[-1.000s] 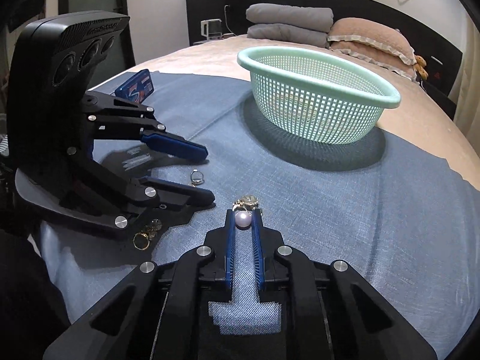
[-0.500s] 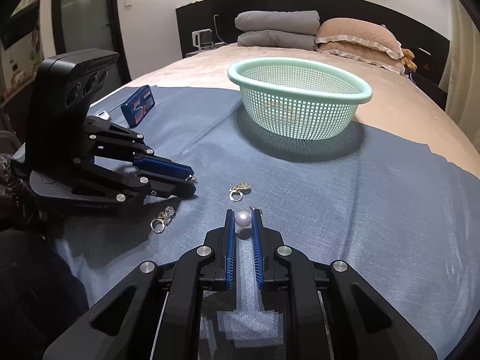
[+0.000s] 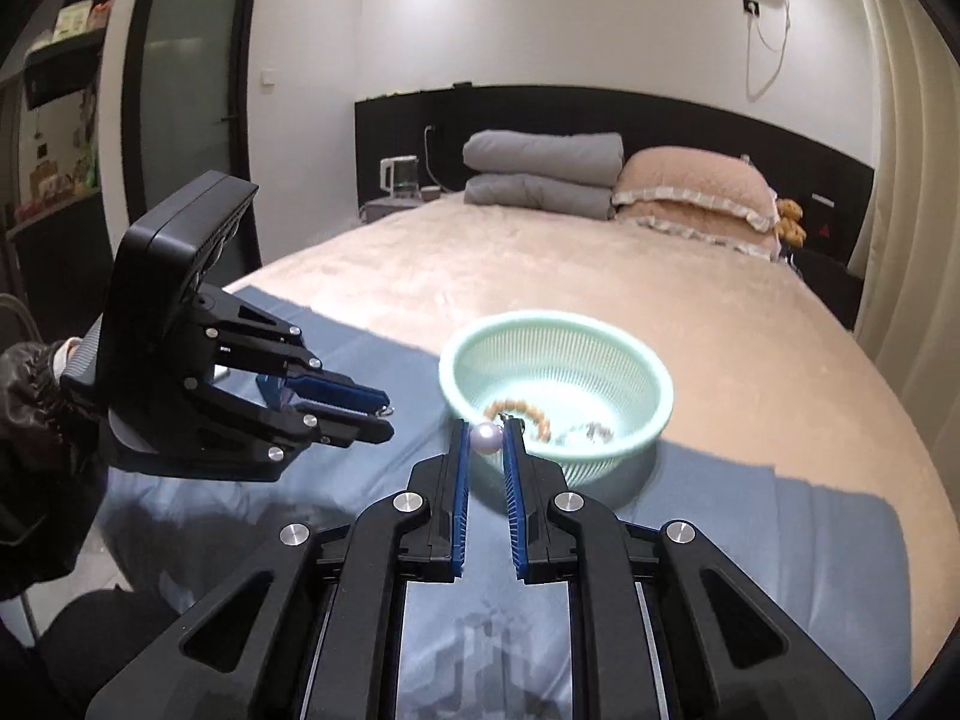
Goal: Organize jewelry
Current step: 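Carry the pearl earring into the green basket and open the right tool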
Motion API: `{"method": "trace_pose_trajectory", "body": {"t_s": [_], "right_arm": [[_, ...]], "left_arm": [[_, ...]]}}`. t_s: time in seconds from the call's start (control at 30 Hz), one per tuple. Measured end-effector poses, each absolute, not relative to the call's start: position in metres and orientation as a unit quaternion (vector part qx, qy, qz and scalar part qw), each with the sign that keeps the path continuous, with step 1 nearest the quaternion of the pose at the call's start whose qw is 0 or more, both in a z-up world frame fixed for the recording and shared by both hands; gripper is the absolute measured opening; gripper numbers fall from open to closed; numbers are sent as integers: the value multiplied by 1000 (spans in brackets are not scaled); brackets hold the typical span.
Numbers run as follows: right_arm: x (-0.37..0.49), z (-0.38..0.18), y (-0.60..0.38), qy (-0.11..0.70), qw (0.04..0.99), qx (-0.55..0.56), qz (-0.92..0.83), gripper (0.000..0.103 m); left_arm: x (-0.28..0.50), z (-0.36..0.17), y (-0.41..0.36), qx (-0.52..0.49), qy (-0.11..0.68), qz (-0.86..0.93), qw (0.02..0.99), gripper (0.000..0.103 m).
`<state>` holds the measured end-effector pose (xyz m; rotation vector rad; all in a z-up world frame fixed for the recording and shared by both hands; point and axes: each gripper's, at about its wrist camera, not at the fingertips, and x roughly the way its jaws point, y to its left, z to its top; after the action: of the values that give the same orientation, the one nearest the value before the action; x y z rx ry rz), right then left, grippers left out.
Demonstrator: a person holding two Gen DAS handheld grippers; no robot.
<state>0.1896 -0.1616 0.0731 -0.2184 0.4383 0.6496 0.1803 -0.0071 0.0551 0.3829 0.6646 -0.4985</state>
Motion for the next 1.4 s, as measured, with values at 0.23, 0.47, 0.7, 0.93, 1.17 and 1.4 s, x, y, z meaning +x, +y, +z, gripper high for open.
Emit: {"method": "trace_pose_trajectory", "body": {"t_s": [0.23,0.47,0.7,0.93,1.17,1.4], "right_arm": [[226,103,-154,182,921,-126,319,11],[268,77,-146,211,914,-114,327,11],[306,27,-138,267,903,-111,317,11],[315,6,-131,291,895,-113,319,11],[317,3,-132,299,894,-109,315,11],[318,0,-133,306,894,-101,312,11]], "left_arm": [[214,94,-11,193,290,-238,907,16],[246,78,-15,189,301,-246,902,16],[274,39,-17,176,335,-256,890,16],[287,14,-19,164,357,-260,882,16],[285,7,-17,157,362,-262,881,16],[283,6,-17,158,366,-255,881,17]]}}
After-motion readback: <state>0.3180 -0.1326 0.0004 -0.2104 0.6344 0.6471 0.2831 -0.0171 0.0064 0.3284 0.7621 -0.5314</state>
